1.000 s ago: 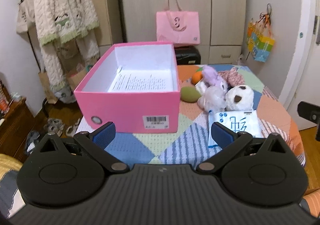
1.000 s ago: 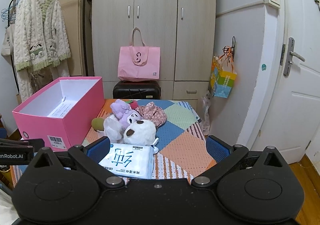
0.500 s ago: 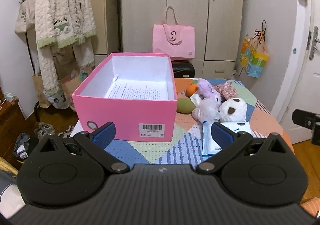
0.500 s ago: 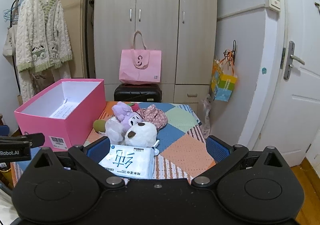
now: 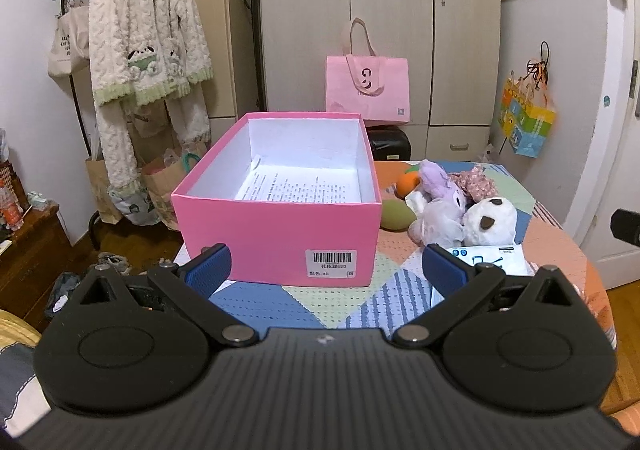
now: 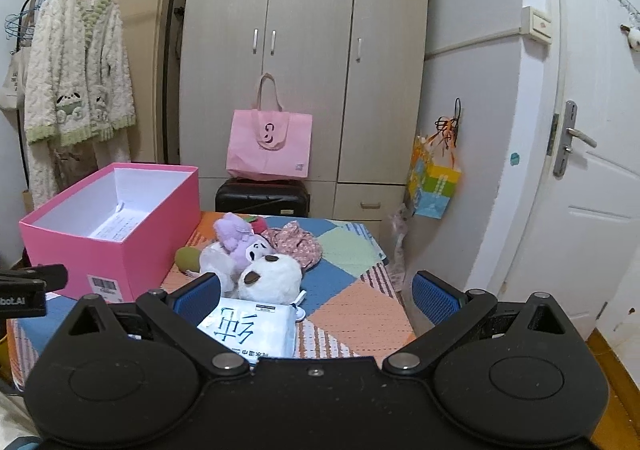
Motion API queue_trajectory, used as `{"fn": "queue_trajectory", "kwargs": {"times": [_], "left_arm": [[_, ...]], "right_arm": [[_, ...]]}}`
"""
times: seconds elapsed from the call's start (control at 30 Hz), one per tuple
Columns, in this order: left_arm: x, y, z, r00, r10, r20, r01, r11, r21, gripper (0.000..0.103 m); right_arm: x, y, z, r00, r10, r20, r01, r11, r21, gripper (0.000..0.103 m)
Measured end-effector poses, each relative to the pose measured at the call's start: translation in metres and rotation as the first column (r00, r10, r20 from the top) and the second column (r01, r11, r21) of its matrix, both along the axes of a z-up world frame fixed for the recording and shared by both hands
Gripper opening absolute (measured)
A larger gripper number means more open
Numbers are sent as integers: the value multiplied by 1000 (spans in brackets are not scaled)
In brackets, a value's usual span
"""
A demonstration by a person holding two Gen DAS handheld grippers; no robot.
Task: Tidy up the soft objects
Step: 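Move the left tool toward the white-and-blue wet-wipes pack on the table, then close the left gripper on the wet-wipes pack edge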
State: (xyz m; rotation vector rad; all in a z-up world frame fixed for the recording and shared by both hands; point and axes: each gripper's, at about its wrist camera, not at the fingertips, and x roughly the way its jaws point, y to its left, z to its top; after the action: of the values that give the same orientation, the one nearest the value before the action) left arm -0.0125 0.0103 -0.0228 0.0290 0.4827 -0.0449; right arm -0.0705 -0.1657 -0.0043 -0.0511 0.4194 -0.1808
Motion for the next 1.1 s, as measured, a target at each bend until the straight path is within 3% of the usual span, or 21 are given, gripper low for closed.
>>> {"fn": "queue_trajectory", "kwargs": {"times": [0.17,0.67,0.97,1.1], "left_arm": [[-6,1,0,999,-12,37,12,1000,-2,103],[8,-5,3,1000,3,24,-4,999,42,103],[24,-16,15,989,-145,8,145,989,-12,103],[31,-29,11,989,-147,29,147,989,28,103]], "right_arm": [[0,-2,-1,1000,2,-4,-1,1000,4,103],[18,-11,0,997,37,-63,-36,999,22,103],[16,-24,-5,991,136,12,-135,988,-73,103],[28,-37,-18,984,176,-3,-176,983,-54,103]]}}
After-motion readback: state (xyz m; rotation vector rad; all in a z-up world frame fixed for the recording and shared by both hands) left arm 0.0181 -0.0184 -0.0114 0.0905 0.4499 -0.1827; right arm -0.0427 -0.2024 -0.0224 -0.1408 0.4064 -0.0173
